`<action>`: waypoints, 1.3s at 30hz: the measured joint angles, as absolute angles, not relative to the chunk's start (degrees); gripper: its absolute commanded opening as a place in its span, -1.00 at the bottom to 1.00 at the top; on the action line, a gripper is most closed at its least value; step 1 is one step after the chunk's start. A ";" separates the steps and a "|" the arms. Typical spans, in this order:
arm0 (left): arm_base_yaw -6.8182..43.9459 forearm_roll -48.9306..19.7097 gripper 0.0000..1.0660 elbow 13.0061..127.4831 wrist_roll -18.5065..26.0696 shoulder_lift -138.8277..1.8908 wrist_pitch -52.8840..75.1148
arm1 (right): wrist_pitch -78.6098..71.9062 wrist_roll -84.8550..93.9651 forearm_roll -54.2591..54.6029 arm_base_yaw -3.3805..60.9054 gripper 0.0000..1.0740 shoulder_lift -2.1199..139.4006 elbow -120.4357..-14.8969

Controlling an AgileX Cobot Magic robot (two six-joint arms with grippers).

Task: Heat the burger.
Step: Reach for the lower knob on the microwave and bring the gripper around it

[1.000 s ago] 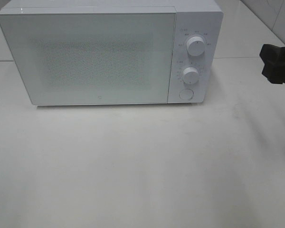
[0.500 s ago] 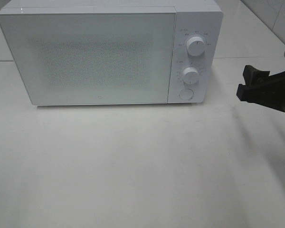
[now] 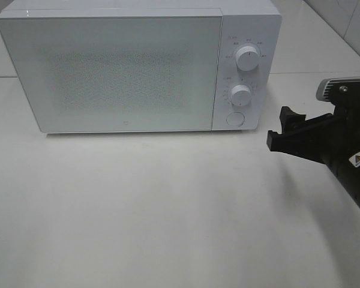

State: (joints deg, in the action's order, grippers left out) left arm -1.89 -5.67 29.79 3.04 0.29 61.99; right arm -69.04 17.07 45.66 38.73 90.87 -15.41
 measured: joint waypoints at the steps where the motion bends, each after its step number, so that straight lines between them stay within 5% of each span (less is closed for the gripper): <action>1: -1.89 -5.67 0.84 29.79 3.04 0.29 61.99 | -69.04 18.05 47.04 40.22 0.41 91.79 -16.62; 27: -1.89 -5.67 0.84 29.79 3.04 0.29 61.99 | -69.21 20.05 49.27 43.49 0.41 105.31 -32.14; 39: -1.89 -5.67 0.84 29.79 3.04 0.29 61.99 | -68.93 20.11 45.66 38.33 0.41 110.87 -40.91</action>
State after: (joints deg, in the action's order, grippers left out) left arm -1.89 -5.67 29.79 3.04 0.29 61.99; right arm -68.93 20.11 45.66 38.33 110.87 -40.91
